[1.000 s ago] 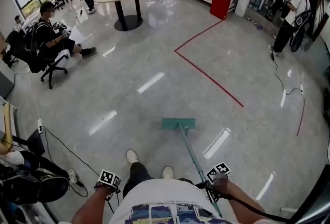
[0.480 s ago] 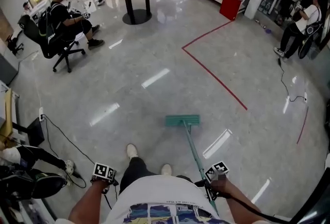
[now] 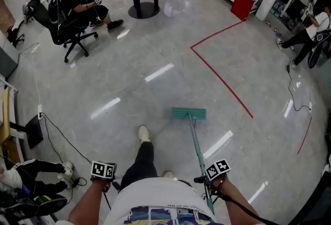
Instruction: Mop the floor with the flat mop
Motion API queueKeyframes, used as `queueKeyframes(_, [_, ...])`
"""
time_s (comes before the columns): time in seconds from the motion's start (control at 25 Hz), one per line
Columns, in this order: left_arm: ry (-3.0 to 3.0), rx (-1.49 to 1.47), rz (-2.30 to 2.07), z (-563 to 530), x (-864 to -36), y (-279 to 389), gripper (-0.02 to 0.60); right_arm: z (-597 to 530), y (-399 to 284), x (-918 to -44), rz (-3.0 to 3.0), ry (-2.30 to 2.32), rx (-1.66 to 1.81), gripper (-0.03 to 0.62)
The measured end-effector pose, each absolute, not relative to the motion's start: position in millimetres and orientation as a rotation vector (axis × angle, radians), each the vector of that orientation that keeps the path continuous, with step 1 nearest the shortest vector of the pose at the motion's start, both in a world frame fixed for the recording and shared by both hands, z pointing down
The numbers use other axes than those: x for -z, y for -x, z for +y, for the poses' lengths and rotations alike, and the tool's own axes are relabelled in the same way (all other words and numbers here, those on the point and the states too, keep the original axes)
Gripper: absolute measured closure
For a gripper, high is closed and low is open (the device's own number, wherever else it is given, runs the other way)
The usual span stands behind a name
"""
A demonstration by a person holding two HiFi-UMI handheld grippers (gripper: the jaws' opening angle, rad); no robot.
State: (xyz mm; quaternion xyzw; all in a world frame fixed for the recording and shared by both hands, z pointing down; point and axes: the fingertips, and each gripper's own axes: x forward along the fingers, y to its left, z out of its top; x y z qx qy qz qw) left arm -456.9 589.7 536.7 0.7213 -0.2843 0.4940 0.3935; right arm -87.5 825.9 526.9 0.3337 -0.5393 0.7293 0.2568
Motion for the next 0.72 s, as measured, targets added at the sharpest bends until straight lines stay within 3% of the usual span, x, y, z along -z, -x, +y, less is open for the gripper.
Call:
queueKeyframes(0.24, [-1.893, -1.135, -0.673, 447.1, -530.7, 389.4, 0.579, 718.2, 61.7, -519.4, -1.445, -0.961, -2.028, 0.402])
queueKeyframes(0.48, [-2.077, -1.117, -0.510, 304.2, -471.1, 299.3, 0.578, 575.1, 30.0, -506.4, -1.450, -1.041, -2.097, 0.398])
queueKeyframes(0.72, [-2.150, -0.976, -0.472, 240.9, -429.6, 239.6, 0.578, 475.6, 11.7, -513.9, -1.495, -1.036, -2.077, 0.397])
